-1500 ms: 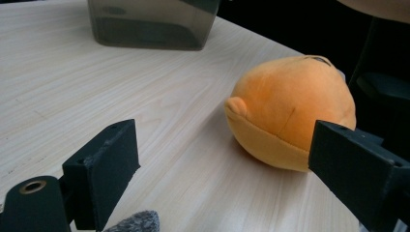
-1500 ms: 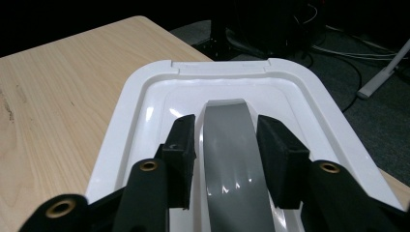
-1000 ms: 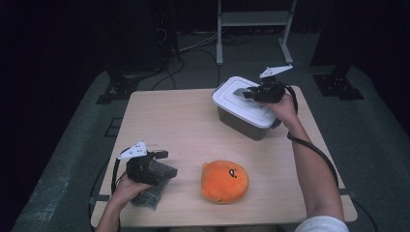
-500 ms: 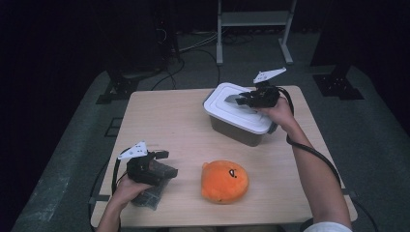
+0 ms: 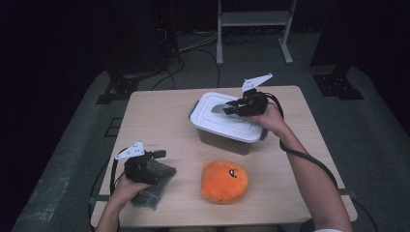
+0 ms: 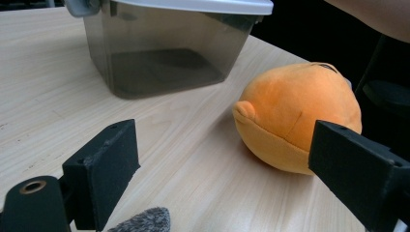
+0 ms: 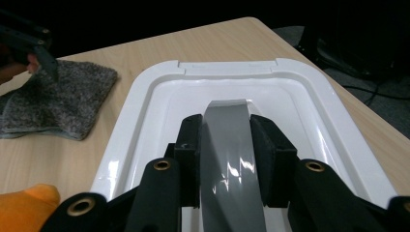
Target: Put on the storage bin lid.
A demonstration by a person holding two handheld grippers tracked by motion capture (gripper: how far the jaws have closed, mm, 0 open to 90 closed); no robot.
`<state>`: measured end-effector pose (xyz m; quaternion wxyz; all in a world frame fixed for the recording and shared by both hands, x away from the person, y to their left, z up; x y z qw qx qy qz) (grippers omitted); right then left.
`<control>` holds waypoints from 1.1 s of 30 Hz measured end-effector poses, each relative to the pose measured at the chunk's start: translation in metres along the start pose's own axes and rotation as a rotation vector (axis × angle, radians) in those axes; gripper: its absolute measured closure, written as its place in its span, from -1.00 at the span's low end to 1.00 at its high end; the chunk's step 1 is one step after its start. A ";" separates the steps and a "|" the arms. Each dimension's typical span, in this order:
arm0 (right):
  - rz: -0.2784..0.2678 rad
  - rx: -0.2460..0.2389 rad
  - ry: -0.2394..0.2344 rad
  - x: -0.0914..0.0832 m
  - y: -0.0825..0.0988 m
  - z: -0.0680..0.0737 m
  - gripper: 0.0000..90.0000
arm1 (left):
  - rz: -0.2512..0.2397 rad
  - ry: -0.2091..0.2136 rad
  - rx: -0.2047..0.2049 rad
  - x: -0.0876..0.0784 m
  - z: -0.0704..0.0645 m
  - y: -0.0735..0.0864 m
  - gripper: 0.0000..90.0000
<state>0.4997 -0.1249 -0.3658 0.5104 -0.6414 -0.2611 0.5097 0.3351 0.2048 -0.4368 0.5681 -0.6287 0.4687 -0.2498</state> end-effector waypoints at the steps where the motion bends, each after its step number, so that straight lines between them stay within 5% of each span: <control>1: 0.002 -0.004 -0.007 0.002 -0.001 0.002 0.45 | -0.003 0.003 0.001 0.000 0.000 -0.001 -0.77; 11: 0.009 -0.043 -0.073 0.018 -0.008 0.021 0.46 | -0.033 -0.001 0.001 -0.005 -0.001 -0.006 -0.78; 33: 0.004 -0.059 -0.112 0.026 -0.009 0.033 0.45 | -0.033 -0.007 -0.003 -0.006 0.001 -0.005 -0.78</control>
Point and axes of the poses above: each handheld gripper's, and its own axes: x roughly forward along the jaws, y roughly out of its underside, z roughly to its left, the point moved 4 cm from there along x, roughly forward along the jaws, and after that the axes turned 9 degrees about -z, right-handed, at the moved point
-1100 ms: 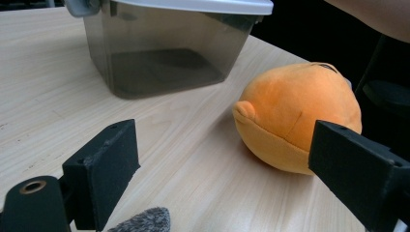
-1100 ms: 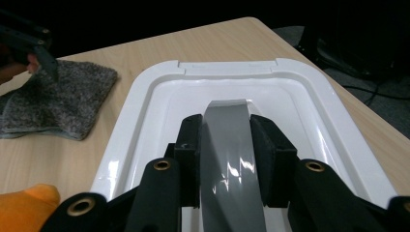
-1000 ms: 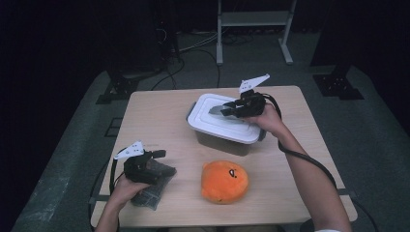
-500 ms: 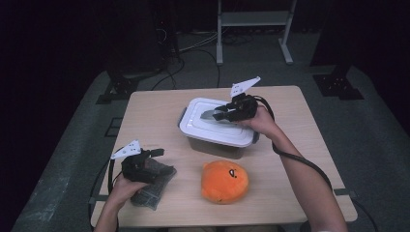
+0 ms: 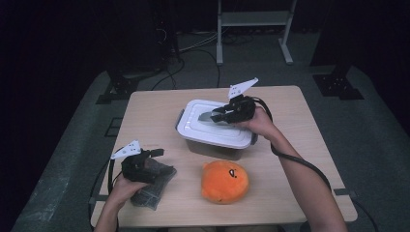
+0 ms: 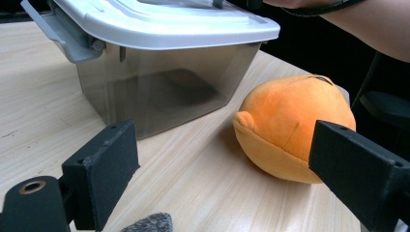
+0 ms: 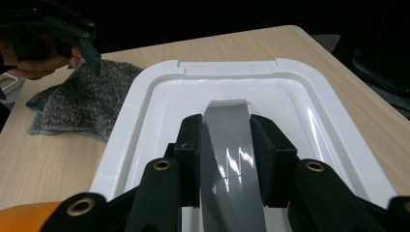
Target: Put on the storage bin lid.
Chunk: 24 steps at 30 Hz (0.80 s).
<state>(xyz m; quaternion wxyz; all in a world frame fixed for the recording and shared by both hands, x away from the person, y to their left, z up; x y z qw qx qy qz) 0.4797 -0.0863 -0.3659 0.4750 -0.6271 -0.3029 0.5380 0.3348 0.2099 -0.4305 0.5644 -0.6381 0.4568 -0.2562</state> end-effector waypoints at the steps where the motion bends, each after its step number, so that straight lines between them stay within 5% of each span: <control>1: -0.001 0.000 -0.002 0.000 0.000 0.000 0.45 | -0.003 -0.001 -0.006 0.000 0.000 0.000 -0.78; 24: 0.009 -0.001 -0.008 0.002 -0.001 0.003 0.45 | 0.002 -0.008 0.000 0.001 0.001 0.001 -0.78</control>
Point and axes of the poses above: each handheld gripper's, and its own axes: x roughly forward along the jaws, y roughly out of its underside, z roughly to its left, the point moved 4 cm from there along x, roughly forward along the jaws, and after that the axes turned 9 degrees about -z, right-handed, at the moved point
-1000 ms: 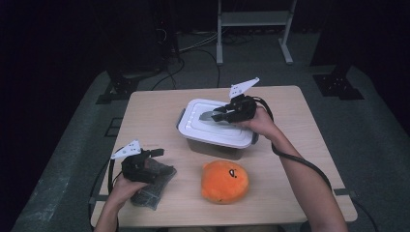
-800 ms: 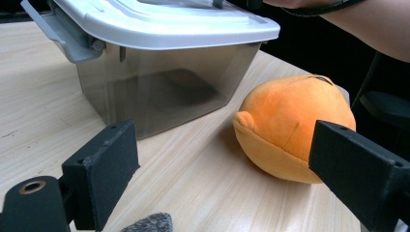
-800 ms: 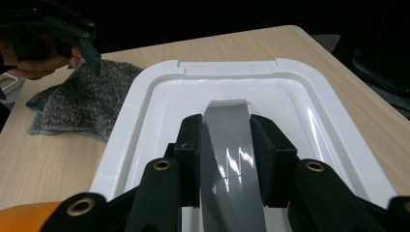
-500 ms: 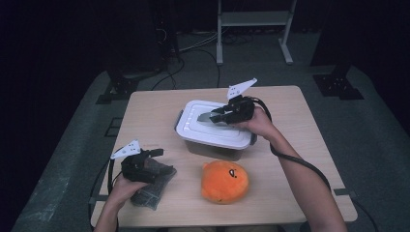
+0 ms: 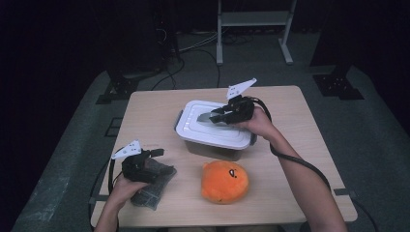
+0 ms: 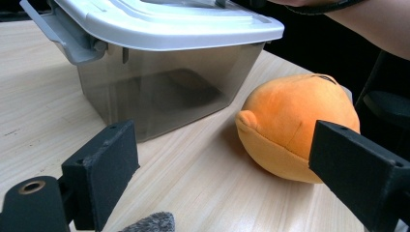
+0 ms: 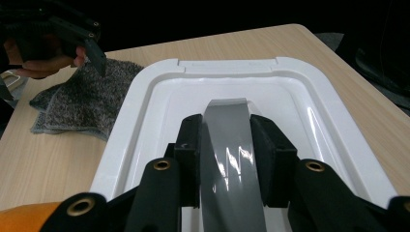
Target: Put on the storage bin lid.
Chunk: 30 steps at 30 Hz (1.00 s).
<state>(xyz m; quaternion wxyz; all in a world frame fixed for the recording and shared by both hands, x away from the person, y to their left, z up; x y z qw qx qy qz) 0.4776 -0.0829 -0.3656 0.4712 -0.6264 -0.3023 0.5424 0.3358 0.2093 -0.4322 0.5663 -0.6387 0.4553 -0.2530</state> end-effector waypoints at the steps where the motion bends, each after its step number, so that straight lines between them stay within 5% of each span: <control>1: 0.001 0.001 0.001 0.000 0.000 0.000 0.45 | 0.001 0.001 0.000 0.000 0.000 0.000 -0.78; 17: -0.021 0.000 0.016 -0.006 -0.010 0.001 0.45 | 0.002 0.003 0.001 0.001 0.001 0.001 -0.78; 30: -0.067 -0.020 0.061 -0.053 -0.030 0.011 0.45 | 0.003 -0.008 0.004 0.001 0.001 0.002 -0.79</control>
Point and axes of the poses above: each handheld gripper's, and its own axes: x roughly forward along the jaws, y roughly out of its underside, z roughly to its left, the point moved 4 cm from there along x, roughly forward along the jaws, and after that the axes turned 9 degrees about -z, right-handed, at the moved point
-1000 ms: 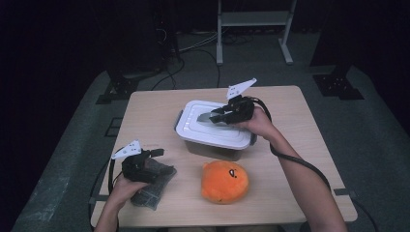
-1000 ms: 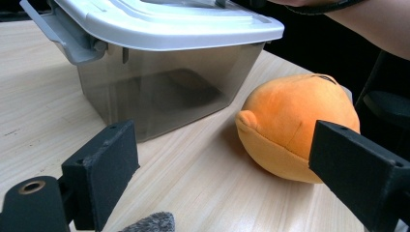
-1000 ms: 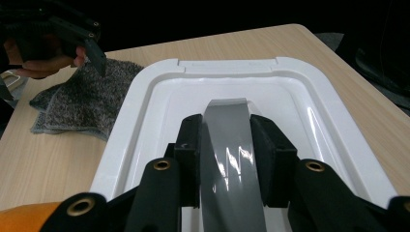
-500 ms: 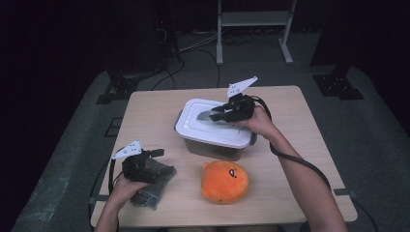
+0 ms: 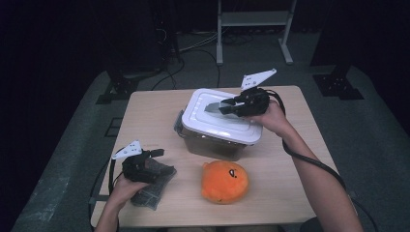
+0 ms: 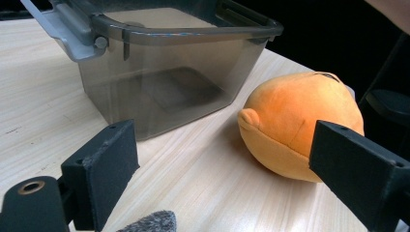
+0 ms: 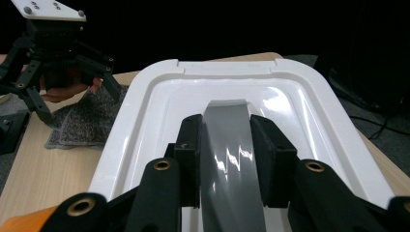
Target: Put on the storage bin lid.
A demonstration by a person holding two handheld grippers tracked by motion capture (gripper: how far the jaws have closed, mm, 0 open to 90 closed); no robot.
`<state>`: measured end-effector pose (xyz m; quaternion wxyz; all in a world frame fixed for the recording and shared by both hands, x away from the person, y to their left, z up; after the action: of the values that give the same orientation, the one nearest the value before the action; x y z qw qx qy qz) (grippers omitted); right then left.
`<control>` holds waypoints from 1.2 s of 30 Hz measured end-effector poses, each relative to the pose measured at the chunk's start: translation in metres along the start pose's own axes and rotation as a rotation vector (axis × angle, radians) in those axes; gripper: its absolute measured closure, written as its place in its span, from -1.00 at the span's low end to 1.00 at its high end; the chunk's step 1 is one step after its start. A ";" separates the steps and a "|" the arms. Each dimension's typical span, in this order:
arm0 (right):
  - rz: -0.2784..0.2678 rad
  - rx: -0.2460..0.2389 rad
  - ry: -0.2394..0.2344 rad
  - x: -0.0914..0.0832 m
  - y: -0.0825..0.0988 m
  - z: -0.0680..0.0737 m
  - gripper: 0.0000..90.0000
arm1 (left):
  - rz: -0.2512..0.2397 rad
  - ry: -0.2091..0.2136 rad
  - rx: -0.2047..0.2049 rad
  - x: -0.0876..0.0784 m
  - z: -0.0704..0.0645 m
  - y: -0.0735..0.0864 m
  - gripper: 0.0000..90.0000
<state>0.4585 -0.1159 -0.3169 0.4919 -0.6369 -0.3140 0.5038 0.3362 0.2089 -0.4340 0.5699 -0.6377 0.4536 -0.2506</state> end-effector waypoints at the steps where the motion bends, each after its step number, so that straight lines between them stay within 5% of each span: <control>1: -0.002 -0.002 0.005 -0.004 0.000 0.000 0.46 | -0.002 -0.001 0.002 0.000 0.000 0.000 -0.79; 14: -0.021 0.005 0.068 -0.060 0.002 0.006 0.46 | -0.026 -0.020 0.000 0.000 0.000 -0.001 -0.82; 36: -0.048 0.052 0.183 -0.146 0.037 0.010 0.46 | -0.021 -0.033 -0.004 -0.001 0.001 0.001 -0.83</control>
<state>0.4020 -0.2557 -0.3030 0.5469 -0.6597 -0.2698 0.4393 0.3365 0.2103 -0.4347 0.5733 -0.6478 0.4379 -0.2450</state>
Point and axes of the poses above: each handheld gripper's, and its own axes: x roughly forward along the jaws, y roughly out of its underside, z roughly to its left, the point moved 4 cm from there along x, roughly forward along the jaws, and after that the axes turned 9 degrees about -z, right-handed, at the moved point
